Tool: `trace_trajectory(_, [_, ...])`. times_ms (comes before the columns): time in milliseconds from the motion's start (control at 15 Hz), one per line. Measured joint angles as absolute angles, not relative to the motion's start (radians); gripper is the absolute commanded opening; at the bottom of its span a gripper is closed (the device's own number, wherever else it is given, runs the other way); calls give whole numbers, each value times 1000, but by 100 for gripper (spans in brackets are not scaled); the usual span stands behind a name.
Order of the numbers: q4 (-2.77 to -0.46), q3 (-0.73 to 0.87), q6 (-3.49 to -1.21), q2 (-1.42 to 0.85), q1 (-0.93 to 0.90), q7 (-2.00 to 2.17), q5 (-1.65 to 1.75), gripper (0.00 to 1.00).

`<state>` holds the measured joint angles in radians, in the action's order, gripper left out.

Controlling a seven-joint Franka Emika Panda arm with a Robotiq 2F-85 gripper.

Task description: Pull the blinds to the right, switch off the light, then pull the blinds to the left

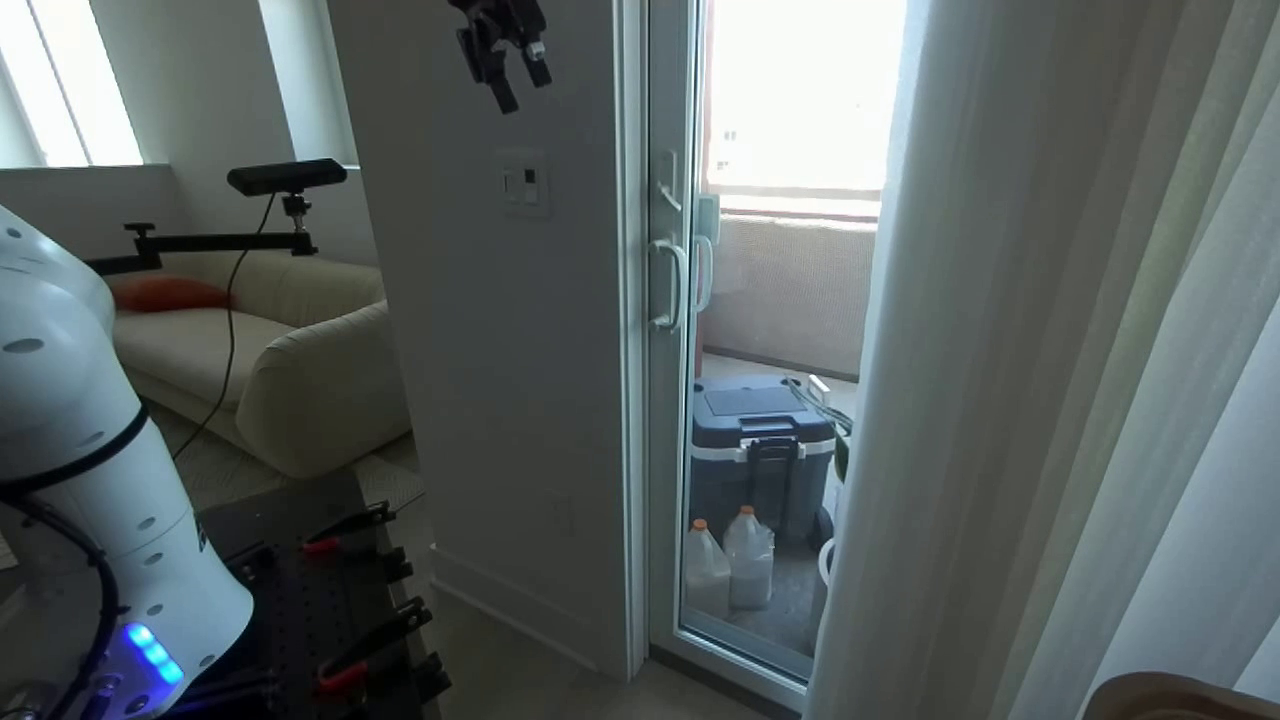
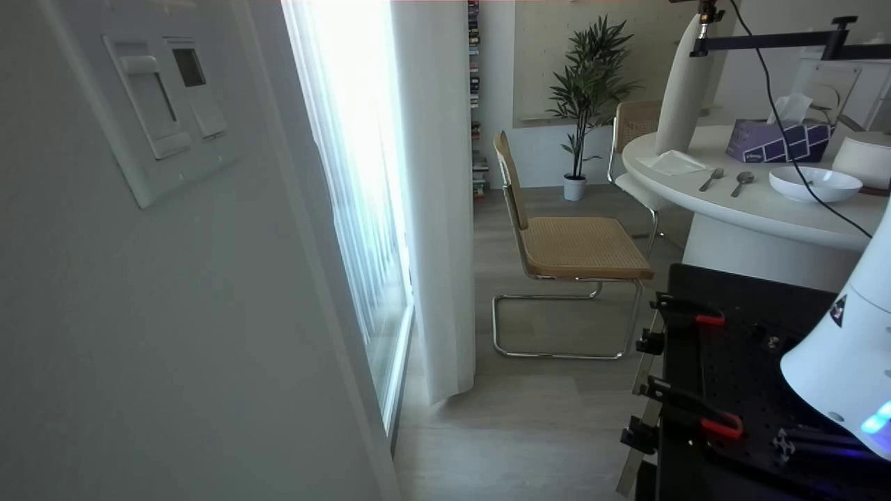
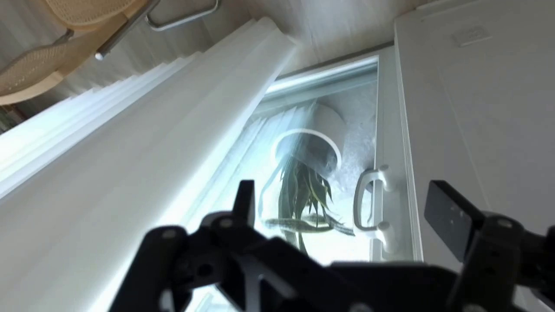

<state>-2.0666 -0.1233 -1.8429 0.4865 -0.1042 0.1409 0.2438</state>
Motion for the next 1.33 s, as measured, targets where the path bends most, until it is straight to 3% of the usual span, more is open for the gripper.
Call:
trace_trajectory(200, [-2132,-130,-1981,521,-103,158,265,100])
trace_trajectory(800, [-2144,-145,-2005,529,-96,186,264,100])
trace_trajectory(1333, [-2005,-293,-2255,365,64,614,442,100])
